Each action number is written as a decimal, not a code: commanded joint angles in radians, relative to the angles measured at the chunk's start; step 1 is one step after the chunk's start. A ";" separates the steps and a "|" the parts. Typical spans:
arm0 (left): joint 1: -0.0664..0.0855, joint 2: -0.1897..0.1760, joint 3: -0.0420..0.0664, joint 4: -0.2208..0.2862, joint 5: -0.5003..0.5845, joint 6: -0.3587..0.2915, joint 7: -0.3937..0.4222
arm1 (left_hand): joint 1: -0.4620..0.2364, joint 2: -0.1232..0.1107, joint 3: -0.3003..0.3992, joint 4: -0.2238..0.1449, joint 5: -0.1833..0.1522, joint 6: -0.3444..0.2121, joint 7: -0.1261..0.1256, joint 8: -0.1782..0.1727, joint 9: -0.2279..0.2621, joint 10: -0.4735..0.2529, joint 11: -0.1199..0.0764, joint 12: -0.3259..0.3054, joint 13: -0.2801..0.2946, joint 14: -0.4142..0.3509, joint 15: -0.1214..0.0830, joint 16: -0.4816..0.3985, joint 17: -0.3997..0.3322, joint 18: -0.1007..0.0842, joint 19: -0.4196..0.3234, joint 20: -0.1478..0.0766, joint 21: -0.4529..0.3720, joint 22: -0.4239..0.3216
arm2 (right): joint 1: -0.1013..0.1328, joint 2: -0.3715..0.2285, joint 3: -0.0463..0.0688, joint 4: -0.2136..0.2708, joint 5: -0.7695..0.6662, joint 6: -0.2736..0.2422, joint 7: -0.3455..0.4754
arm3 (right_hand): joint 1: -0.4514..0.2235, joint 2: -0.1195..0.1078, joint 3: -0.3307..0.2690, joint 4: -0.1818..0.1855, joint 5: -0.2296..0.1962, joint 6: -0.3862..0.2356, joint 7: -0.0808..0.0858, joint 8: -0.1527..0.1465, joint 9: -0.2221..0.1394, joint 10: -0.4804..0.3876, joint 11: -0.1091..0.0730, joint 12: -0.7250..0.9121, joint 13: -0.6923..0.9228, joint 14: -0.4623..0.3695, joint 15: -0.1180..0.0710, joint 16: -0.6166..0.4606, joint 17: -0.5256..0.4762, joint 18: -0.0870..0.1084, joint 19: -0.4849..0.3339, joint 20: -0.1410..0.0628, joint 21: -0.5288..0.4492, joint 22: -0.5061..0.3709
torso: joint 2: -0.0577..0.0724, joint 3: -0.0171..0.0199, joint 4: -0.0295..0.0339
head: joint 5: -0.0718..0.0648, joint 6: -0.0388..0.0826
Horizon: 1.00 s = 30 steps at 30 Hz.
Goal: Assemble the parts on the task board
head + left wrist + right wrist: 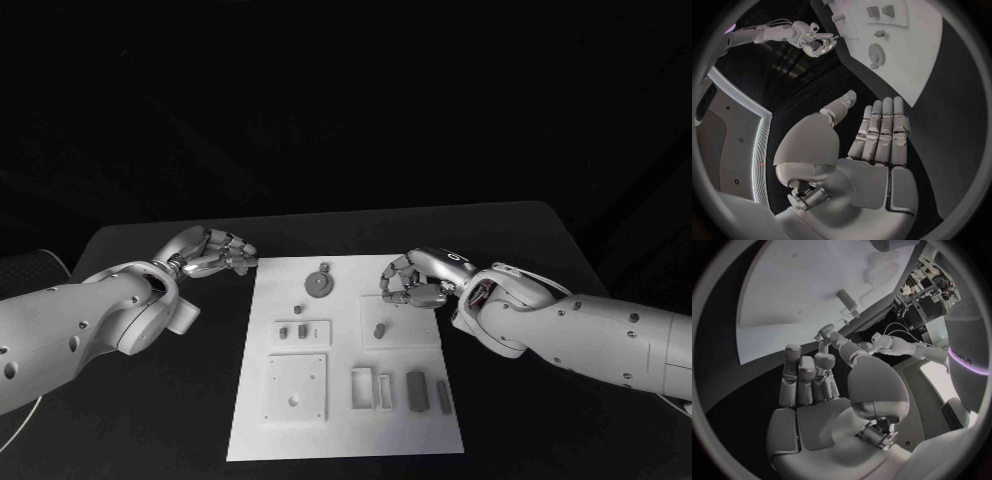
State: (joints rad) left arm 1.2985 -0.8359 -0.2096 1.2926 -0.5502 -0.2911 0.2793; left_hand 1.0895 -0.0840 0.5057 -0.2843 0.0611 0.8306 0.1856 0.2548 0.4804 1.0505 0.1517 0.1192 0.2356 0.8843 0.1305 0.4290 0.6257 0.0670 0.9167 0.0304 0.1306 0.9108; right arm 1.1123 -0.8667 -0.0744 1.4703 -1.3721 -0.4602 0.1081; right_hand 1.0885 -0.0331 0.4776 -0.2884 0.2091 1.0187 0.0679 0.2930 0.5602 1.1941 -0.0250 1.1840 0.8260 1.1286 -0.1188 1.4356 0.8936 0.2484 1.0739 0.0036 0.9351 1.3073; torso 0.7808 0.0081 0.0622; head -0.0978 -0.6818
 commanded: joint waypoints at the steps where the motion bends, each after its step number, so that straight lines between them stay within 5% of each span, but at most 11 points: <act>1: 0.000 0.002 0.001 0.001 0.000 -0.005 0.004 | 0.011 0.002 -0.006 0.000 0.006 -0.005 0.004 0.006 -0.001 0.000 0.009 -0.007 -0.002 -0.004 0.003 -0.005 0.002 0.007 -0.004 0.003 -0.004 -0.001 | 0.007 0.008 0.000 0.018 0.002 0.033 0.001 | -0.009 0.001 0.006 -0.002 0.003 0.020 0.016 0.004 0.001 0.001 -0.003 -0.005 -0.002 0.001 -0.006 -0.004 -0.001 0.013 0.002 -0.007 0.000 0.011 | 0.000 -0.0004 0.0003 | 0.008 0.001; 9: 0.001 0.008 0.001 0.001 0.000 -0.011 0.002 | 0.012 0.002 -0.006 0.000 0.006 -0.004 0.003 0.007 -0.001 -0.001 0.009 -0.008 -0.002 -0.005 0.003 -0.006 0.002 0.007 -0.004 0.003 -0.004 0.000 | 0.021 0.056 0.000 0.072 0.017 0.053 0.005 | -0.012 0.002 0.006 -0.001 0.002 0.021 0.015 0.003 0.001 0.001 -0.004 -0.005 -0.002 0.002 -0.007 -0.004 -0.001 0.013 0.003 -0.007 0.000 0.011 | 0.000 -0.0027 0.0012 | 0.028 -0.002; 20: 0.001 0.027 0.001 -0.008 0.000 -0.016 -0.003 | 0.012 0.004 -0.007 0.001 0.005 -0.002 0.002 0.008 -0.001 0.002 0.009 -0.008 -0.003 -0.004 0.003 -0.007 0.004 0.007 -0.003 0.003 -0.005 0.000 | 0.021 0.167 -0.002 0.079 0.028 0.057 0.018 | -0.017 0.008 0.008 -0.001 0.003 0.016 0.016 -0.001 -0.001 0.001 -0.003 -0.007 -0.001 0.001 -0.008 -0.006 -0.002 0.013 0.003 -0.008 -0.001 0.010 | -0.002 -0.0036 0.0017 | 0.071 0.002; 30: 0.001 0.037 0.001 -0.013 0.009 -0.033 -0.003 | 0.012 0.004 -0.007 0.001 0.005 -0.001 0.002 0.009 -0.001 0.004 0.008 -0.008 -0.003 -0.004 0.004 -0.008 0.004 0.007 -0.003 0.003 -0.005 0.000 | 0.021 0.213 -0.014 0.075 0.006 0.100 0.004 | -0.020 0.009 0.008 -0.001 0.003 0.013 0.017 -0.003 -0.002 0.001 -0.002 -0.007 0.000 0.002 -0.009 -0.005 -0.001 0.013 0.006 -0.009 0.000 0.010 | -0.001 -0.0042 0.0024 | 0.103 -0.005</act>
State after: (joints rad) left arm 1.2988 -0.8006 -0.2095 1.2788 -0.5485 -0.3065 0.2722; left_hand 1.0935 -0.0801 0.5057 -0.2843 0.0611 0.8306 0.1856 0.2586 0.4806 1.0540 0.1552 0.1159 0.2340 0.8843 0.1305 0.4252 0.6287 0.0622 0.9167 0.0304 0.1306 0.9109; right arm 1.1335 -0.6573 -0.0886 1.5458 -1.3493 -0.4029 0.1144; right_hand 1.0751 -0.0252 0.4804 -0.2915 0.2090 1.0185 0.0681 0.2881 0.5595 1.1947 -0.0244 1.1802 0.8254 1.1320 -0.1191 1.4356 0.8928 0.2479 1.0775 0.0000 0.9351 1.3073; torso 0.7793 0.0038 0.0650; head -0.0023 -0.6835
